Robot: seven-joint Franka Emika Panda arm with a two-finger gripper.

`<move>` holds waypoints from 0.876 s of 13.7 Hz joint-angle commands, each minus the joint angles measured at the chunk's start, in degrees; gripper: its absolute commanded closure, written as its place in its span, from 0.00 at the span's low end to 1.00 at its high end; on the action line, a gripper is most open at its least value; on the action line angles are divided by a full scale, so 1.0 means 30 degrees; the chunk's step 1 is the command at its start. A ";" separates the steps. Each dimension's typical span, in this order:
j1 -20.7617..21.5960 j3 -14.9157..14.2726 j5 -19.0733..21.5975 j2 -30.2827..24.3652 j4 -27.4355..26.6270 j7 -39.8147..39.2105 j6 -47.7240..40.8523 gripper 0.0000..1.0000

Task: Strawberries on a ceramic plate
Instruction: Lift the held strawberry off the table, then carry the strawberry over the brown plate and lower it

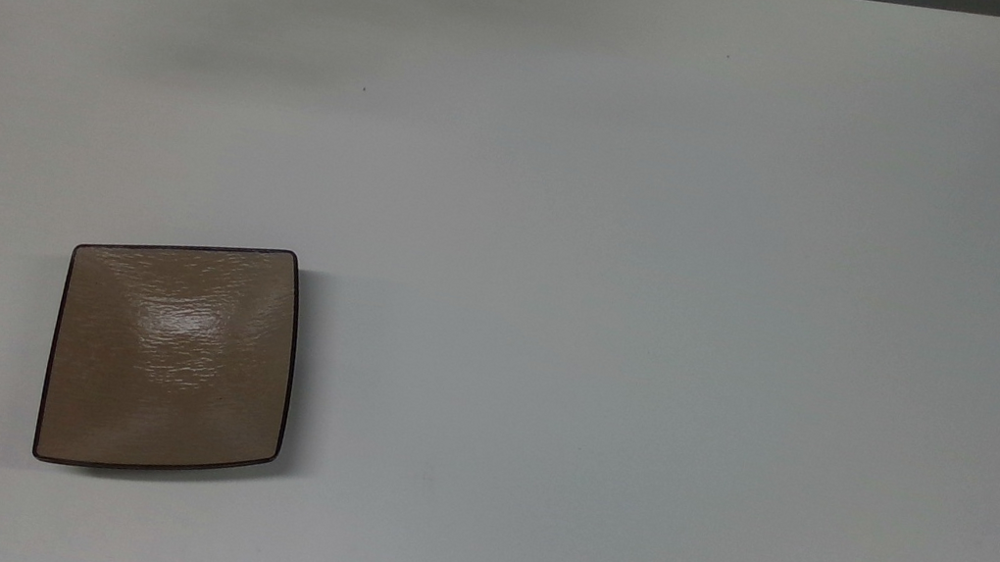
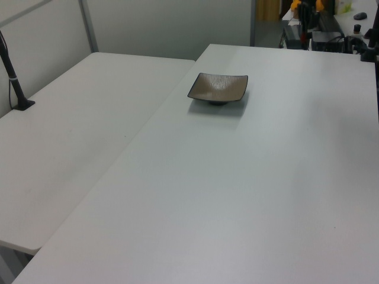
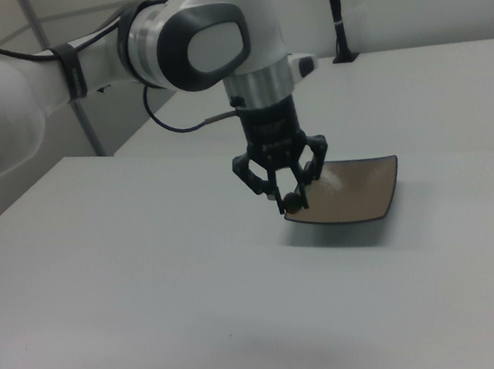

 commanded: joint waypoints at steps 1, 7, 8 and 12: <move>0.0048 0.0764 0.0183 0.0142 0.0172 0.2497 -0.0140 0.75; 0.0077 0.0883 0.2261 0.0552 -0.0032 0.5489 0.3838 0.75; 0.0077 0.0883 0.2496 0.0727 -0.0061 0.5696 0.4513 0.75; 0.0077 0.0883 0.4045 0.1897 -0.0091 0.5902 0.7878 0.75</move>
